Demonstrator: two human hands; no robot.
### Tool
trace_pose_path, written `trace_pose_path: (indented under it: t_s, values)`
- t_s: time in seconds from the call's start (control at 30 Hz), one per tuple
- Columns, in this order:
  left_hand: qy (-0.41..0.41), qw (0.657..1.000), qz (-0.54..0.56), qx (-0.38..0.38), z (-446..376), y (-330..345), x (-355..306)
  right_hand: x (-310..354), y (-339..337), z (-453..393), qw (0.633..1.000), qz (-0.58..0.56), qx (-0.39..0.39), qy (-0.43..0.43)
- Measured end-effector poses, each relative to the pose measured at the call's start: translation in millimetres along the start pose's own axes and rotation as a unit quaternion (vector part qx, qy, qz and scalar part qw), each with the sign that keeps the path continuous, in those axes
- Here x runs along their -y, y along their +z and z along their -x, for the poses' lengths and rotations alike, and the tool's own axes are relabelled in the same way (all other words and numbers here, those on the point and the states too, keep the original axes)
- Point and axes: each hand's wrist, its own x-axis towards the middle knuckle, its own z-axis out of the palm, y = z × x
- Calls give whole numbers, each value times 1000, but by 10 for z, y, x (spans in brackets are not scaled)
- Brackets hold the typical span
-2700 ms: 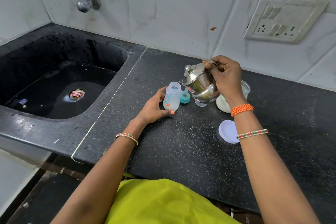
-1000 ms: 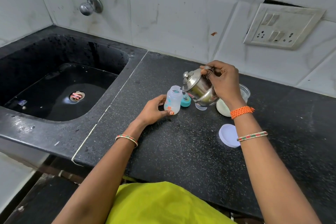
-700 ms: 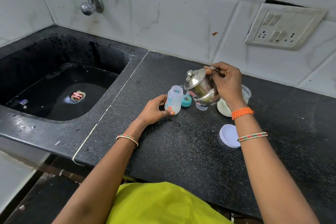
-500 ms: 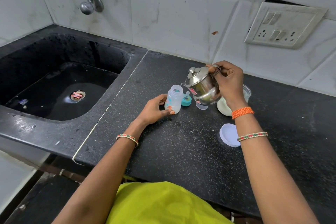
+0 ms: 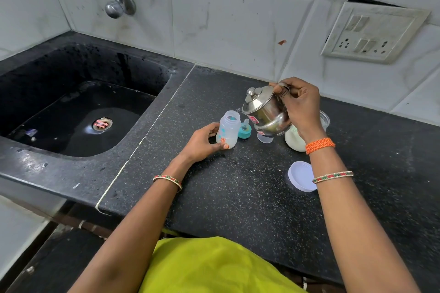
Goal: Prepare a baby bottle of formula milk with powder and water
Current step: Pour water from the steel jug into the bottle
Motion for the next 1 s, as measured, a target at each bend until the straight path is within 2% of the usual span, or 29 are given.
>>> trace_pose_path:
  t_s: [0.27,0.6,0.73,0.8,0.87,0.93,1.0]
  values:
    - [-1,1000,3,2,-6,-1,12,27,18,-9,1000,-7,15,-6]
    - [5,999,35,0,-10,-7,17,-203,55,61,993,-101,-47,41]
    - [-2,999,38,8,-15,-4,21,-298,98,96,979,-177,-79,70]
    - [-9,997,70,31,-11,-20,-14,-335,111,92,971,-197,-97,96]
    - [-36,984,164,57,-6,-80,-86,-349,111,77,960,-223,-115,124]
    - [-59,971,230,24,-46,-154,-218,-346,103,34,947,-256,-129,143]
    - [-42,971,224,-77,-140,-220,-445,-323,103,-43,939,-271,-144,155]
